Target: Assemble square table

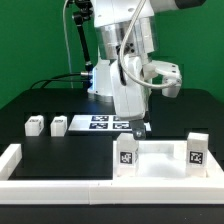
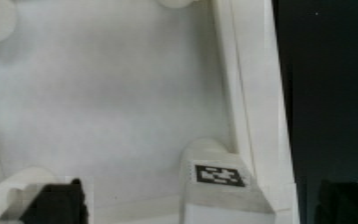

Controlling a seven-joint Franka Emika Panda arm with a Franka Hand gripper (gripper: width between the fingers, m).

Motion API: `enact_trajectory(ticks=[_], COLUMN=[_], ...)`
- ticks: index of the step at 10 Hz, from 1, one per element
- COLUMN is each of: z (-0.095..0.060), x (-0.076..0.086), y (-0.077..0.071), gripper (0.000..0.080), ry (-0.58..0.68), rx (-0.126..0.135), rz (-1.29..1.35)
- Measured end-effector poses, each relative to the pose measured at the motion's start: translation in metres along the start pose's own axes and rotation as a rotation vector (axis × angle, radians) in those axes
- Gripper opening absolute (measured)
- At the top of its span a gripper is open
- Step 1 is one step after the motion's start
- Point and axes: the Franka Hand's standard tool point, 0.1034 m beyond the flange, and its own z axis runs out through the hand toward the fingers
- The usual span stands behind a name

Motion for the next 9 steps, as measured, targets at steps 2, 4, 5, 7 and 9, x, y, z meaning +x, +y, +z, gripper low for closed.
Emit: enact_trajectory(ticks=[2, 4, 5, 7, 9], z=[0.000, -0.004, -0.007, -0.004, 0.001], x=[0.000, 0.003, 0.005, 0.009, 0.016], y=[0.000, -0.002, -0.002, 0.005, 0.012], gripper=[0.0649, 0.0649, 0.0649, 0.0649, 0.0649], ry=[0.000, -0.001, -0.001, 0.006, 0.021], rx=[-0.001, 0.005, 0.009, 0.009, 0.012], rz=[-0.003, -0.166, -0.311, -0.600, -0.716])
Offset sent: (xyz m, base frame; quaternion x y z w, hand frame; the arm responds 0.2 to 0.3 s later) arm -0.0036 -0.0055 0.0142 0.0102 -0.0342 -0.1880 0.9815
